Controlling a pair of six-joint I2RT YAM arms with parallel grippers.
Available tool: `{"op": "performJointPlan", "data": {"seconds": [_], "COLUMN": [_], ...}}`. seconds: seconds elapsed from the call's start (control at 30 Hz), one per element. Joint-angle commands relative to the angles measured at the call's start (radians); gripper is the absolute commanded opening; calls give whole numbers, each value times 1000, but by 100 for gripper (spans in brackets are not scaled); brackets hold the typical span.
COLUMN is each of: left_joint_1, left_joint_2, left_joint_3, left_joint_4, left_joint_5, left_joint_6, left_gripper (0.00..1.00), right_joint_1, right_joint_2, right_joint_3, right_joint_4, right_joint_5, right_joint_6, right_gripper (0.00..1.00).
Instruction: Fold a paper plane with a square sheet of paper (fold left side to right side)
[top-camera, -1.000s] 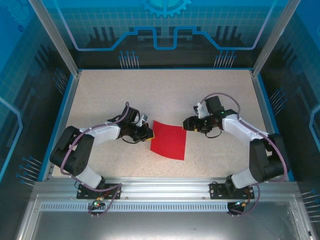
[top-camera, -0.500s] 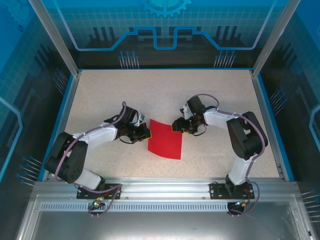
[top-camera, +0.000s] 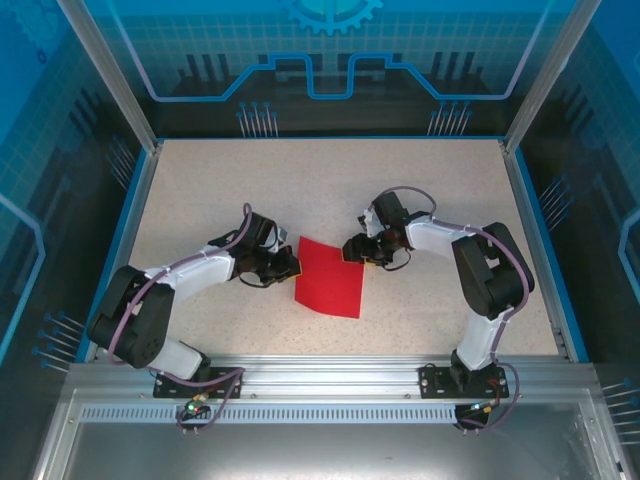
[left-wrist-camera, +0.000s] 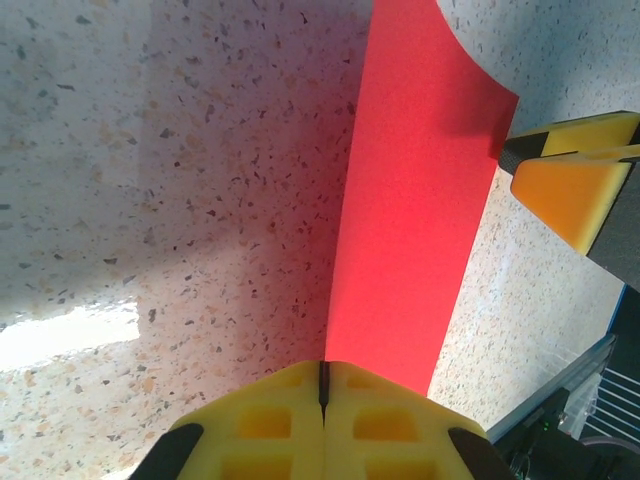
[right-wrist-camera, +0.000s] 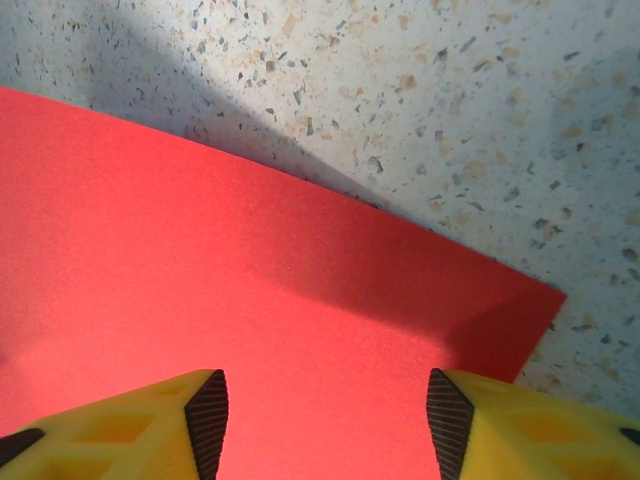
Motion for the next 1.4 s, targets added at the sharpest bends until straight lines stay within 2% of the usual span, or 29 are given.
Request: {"op": "performJointPlan", "data": {"seconds": [0.0,0.33,0.6,0.77,0.97,1.2,1.37], "left_joint_1": [-6,-7,-7,-12,-61,-115,-141], "left_joint_2": [-37,-62,-54,-64,-56,8,37], "left_joint_3": [-24,-45,-36,-27,2,49,73], "left_joint_4": [-35,-54,-54,-50,12,64,85], "left_joint_5": [-20,-34,-33,-18,16,29,32], "left_joint_6": [-11,-7,3,25,26,6,3], "left_gripper": [0,0,0,0,8,32,41], "right_joint_1": [12,13,44,48,47,29,2], "right_joint_2": [-31,-83,18,72,84,43,-8], "right_joint_3": [23,39,48,59,21,-45,-76], "right_joint_4": [-7,-36,-10,-47,-50,44,97], "right_joint_5": [-13,3,-22,9,22,-49,-109], "right_joint_6": [-7,-37,-3,10,23,61,84], "right_gripper": [56,57,56,56,55,55,56]}}
